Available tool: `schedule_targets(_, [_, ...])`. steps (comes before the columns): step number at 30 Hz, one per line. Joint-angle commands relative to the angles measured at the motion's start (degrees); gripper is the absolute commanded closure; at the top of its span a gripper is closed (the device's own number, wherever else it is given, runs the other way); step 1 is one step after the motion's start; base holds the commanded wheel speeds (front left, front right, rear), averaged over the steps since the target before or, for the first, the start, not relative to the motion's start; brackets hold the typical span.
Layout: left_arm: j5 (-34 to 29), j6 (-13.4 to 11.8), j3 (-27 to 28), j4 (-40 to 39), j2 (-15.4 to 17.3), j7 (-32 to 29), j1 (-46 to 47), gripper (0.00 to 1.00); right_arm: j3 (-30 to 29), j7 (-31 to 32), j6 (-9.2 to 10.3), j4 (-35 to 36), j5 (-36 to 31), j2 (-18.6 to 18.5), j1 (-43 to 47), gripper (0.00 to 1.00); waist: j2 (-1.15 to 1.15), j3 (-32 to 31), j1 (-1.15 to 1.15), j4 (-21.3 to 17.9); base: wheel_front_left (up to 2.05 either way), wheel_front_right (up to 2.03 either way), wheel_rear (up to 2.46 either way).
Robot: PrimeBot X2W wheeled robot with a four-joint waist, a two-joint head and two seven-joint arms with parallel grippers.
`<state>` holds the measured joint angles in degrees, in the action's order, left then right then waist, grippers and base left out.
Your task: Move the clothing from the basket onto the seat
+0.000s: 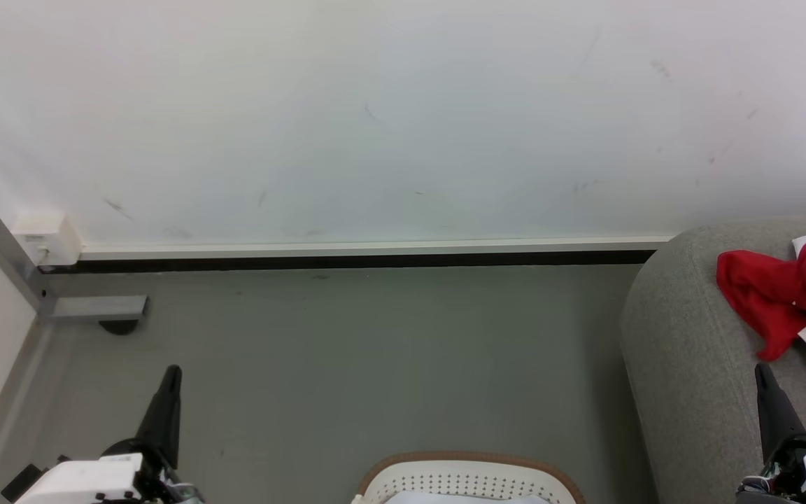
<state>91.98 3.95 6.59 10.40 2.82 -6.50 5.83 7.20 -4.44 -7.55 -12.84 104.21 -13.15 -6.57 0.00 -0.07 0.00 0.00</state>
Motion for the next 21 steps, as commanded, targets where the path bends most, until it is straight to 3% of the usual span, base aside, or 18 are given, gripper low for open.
schedule_targets(1, [0.7,-0.1,0.2,-0.2,0.1,-0.2,0.4,1.0,0.1,-0.1,0.12,0.3,0.5,-0.7,-0.3,1.0,0.0,0.0,0.0,0.0,0.0,0.0,0.0])
schedule_targets(21, [0.7,-0.1,0.2,-0.3,0.1,-0.2,0.4,1.0,1.1,-1.0,0.12,0.6,1.4,-1.3,-0.4,1.0,0.0,0.0,0.0,0.0,0.0,0.0,0.0])
